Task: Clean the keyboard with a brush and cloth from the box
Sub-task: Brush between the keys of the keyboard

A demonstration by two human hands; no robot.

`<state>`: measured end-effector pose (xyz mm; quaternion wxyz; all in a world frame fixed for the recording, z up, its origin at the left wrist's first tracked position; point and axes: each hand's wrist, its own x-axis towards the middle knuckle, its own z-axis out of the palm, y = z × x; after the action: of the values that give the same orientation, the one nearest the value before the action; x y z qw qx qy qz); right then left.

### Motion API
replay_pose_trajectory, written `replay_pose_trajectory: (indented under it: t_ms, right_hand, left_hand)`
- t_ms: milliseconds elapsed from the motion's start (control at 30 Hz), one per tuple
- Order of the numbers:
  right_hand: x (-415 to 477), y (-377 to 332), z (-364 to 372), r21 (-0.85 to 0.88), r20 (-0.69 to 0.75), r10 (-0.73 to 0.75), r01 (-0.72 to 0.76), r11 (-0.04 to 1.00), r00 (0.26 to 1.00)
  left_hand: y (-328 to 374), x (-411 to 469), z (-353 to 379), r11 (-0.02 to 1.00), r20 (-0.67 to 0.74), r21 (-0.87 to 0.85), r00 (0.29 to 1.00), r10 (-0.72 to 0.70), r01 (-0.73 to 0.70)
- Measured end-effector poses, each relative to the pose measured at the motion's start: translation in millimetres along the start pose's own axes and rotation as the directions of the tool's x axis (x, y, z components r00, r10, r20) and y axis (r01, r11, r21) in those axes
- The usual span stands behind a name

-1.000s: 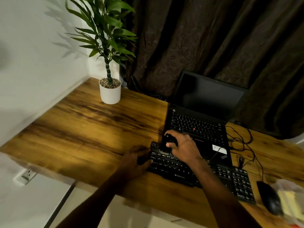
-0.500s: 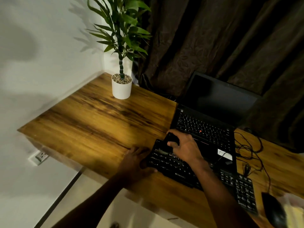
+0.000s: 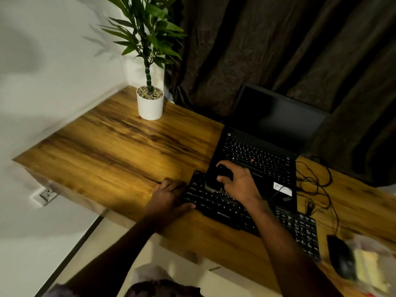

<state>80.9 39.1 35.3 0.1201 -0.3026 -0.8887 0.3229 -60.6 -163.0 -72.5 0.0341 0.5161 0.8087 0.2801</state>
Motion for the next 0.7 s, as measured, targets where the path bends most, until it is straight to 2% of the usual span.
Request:
replay_pose_trajectory:
  t_ms: [233, 400, 533, 700]
  right_hand:
    - [15, -24, 22, 0.118, 0.037, -0.009, 0.005, 0.993, 0.999]
    - [13, -17, 10, 0.035, 0.074, -0.040, 0.038, 0.999, 0.996]
    - [9, -1, -5, -0.035, 0.079, -0.010, 0.012, 0.999, 0.997]
    - [5, -7, 1, -0.021, 0.052, -0.072, 0.073, 0.997, 0.996]
  left_hand:
    - [3, 3, -3, 0.999, 0.047, 0.016, 0.998, -0.035, 0.034]
    - [-1, 3, -2, 0.996, 0.067, -0.027, 0.994, -0.081, 0.083]
    - [-3, 3, 0, 0.996, 0.087, -0.006, 0.992, -0.091, 0.092]
    - [-2, 4, 1, 0.997, 0.075, 0.013, 0.994, -0.080, 0.079]
